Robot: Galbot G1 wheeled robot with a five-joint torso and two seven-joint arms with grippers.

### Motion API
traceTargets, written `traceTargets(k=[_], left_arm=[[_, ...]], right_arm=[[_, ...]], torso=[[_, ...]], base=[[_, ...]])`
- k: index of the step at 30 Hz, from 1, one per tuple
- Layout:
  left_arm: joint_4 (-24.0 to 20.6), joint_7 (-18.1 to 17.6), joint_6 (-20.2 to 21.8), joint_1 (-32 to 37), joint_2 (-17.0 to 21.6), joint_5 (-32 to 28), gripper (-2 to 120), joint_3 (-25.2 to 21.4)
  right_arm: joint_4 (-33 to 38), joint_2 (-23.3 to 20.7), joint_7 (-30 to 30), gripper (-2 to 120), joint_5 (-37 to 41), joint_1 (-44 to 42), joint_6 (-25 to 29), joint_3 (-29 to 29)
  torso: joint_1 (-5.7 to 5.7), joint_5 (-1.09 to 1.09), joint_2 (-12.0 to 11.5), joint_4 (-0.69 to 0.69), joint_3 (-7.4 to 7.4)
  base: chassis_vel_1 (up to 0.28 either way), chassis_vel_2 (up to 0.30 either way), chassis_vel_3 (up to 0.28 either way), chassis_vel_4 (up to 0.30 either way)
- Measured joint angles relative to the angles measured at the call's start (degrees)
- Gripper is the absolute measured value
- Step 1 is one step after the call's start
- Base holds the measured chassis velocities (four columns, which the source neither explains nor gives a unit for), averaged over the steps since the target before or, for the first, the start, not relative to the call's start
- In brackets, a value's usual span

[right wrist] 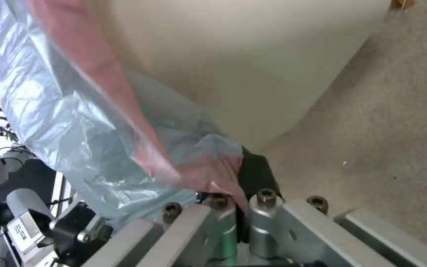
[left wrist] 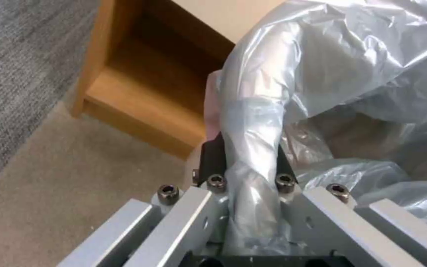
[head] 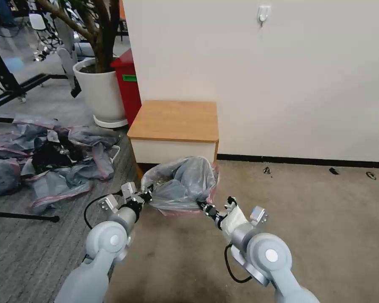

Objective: Pick up the garbage bag from the table and place it over the trash can.

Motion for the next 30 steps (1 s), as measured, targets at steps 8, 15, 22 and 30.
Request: traceTargets(k=[8,15,22,30], left_arm=[[-0.1,0.1,1.1,0.6,0.1,-0.6,2,-0.7],[0.2,0.0,1.2,0.5,0.1,-0.6,2,-0.9],[0.6,0.0,1.2,0.2,0.3,-0.6,2,-1.0],[0.5,0.0,1.2,0.4,0.4,-0.7,2,-1.3]], right_arm=[[-0.8,-0.1,-0.1,4,-1.2,0.1,0.3,0.5],[-0.5,-0.2,0.2,26,-2.4,0.0,0.3,0.5],[-0.6,-1.1,0.1,55,-4.4,0.2,0.4,0.6],[-1.9,-1.2,0.8,84,-5.3,0.9,0.5,0.7]], torso=[[0.00,0.00,0.0,0.00,0.00],[0.00,0.00,0.0,0.00,0.00],[0.00,0.00,0.0,0.00,0.00],[0.00,0.00,0.0,0.00,0.00]], base=[[0.000,0.000,0.000,0.000],[0.000,0.000,0.000,0.000],[0.000,0.000,0.000,0.000],[0.000,0.000,0.000,0.000]])
